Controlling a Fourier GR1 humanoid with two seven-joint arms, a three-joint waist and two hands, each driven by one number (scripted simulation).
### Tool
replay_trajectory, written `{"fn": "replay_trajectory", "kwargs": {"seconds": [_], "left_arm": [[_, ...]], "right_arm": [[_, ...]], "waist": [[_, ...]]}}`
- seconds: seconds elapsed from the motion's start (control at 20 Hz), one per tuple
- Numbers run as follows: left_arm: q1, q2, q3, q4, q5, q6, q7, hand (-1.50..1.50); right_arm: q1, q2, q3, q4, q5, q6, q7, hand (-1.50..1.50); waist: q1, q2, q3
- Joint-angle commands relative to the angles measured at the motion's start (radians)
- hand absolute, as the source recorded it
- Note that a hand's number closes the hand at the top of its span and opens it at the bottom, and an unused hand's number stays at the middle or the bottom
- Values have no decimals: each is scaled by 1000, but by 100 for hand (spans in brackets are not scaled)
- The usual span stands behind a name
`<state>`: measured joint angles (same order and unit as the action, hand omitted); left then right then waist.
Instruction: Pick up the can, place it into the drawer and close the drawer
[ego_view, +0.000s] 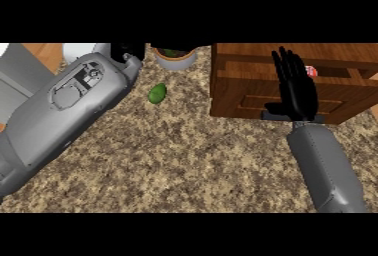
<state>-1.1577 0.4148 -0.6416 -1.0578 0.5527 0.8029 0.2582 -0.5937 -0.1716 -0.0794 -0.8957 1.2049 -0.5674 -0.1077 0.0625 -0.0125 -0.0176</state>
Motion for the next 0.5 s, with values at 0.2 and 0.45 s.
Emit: {"fn": "replay_trajectory", "kwargs": {"seconds": [0.2, 0.45], "left_arm": [[88, 56, -4, -121, -31, 16, 56, -150], [185, 101, 19, -209, -42, -16, 21, -150]], "right_arm": [[-206, 10, -79, 322, 2, -100, 5, -150], [-345, -6, -111, 460, 14, -145, 10, -150]], "waist": [[13, 27, 20], [16, 30, 19]]}}
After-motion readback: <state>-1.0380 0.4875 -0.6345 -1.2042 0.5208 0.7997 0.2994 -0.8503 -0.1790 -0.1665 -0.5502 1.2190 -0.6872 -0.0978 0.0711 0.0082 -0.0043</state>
